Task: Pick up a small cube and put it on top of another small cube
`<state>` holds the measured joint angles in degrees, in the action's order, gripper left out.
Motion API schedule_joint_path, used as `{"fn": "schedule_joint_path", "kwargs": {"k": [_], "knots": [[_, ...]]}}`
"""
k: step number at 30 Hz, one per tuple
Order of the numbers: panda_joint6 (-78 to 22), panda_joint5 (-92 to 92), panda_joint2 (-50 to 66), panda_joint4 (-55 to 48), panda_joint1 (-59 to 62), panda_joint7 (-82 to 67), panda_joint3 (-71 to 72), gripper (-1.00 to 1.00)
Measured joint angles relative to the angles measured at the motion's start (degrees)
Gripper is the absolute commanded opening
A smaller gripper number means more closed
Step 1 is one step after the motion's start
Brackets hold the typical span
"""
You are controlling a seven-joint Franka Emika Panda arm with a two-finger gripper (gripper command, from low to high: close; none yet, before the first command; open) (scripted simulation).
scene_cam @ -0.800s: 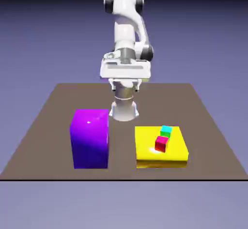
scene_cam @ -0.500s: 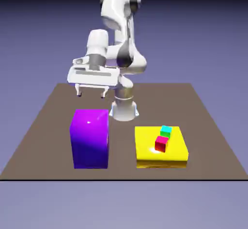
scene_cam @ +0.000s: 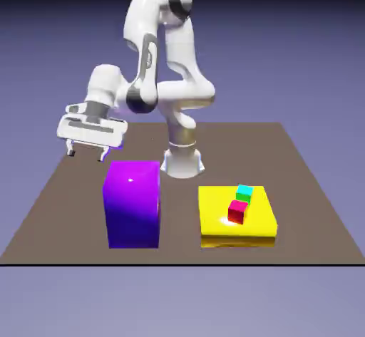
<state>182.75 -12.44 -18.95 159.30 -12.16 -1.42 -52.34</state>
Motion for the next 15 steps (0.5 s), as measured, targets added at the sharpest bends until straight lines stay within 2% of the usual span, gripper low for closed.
{"fn": "schedule_joint_path", "kwargs": {"k": [9,15], "knots": [[3.36,-3.72,1.91,2.41,-9.18,-13.46,-18.69,0.0],[6.66,-5.32,-0.96,7.8,-21.26,-19.03,-31.15,0.0]]}}
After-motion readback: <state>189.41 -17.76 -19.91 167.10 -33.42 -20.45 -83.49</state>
